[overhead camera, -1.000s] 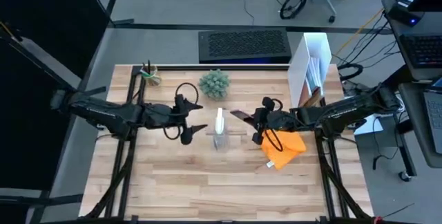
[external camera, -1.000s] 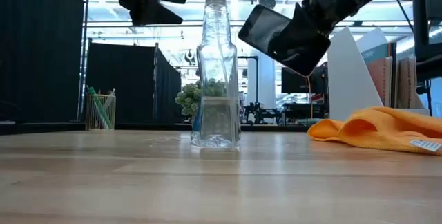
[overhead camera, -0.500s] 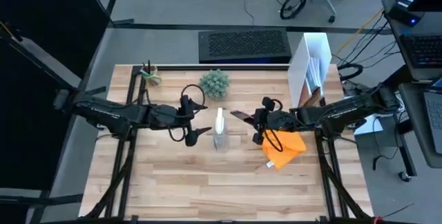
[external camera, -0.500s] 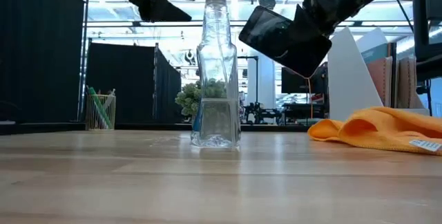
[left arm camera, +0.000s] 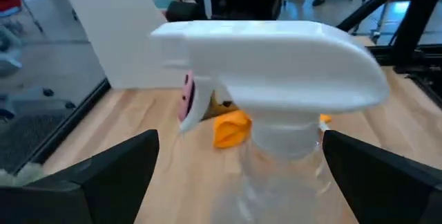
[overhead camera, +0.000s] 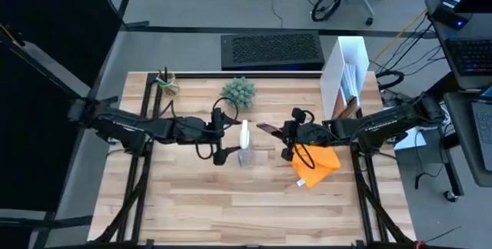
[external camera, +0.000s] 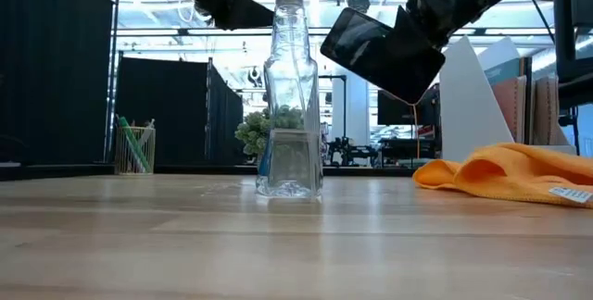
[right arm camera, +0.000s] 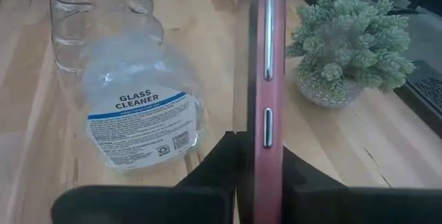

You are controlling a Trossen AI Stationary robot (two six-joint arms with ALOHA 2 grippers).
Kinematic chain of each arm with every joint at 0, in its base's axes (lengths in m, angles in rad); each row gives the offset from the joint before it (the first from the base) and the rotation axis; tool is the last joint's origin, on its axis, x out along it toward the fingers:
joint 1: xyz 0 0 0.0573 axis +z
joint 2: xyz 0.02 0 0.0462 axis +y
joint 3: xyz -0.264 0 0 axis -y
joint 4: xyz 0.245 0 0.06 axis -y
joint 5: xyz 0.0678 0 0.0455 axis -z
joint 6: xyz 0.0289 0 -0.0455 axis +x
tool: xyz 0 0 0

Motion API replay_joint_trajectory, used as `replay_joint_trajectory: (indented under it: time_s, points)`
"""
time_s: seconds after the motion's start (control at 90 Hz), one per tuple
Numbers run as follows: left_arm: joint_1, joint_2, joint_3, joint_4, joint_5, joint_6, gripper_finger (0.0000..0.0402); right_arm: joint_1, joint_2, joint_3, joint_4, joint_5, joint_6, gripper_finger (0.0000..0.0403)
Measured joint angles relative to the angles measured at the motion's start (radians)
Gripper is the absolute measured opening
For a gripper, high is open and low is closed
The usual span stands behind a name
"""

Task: Apply microfiber cloth
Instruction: Spray the front of the cellphone using the spray bottle

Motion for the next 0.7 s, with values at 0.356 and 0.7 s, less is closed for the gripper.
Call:
replay_joint_trajectory:
  time_s: [0.356, 0.7]
  points:
    - [0.003, 0.061, 0.0, 0.134, 0.016, 0.075, 0.0392, 0.0, 0.0, 0.0, 0.003, 0.0, 0.002, 0.0013]
    - [0.011, 0.114, -0.001, 0.207, 0.058, 0.085, 0.0374, -0.094, 0.001, 0.0, 0.231, -0.013, -0.18, 0.0013]
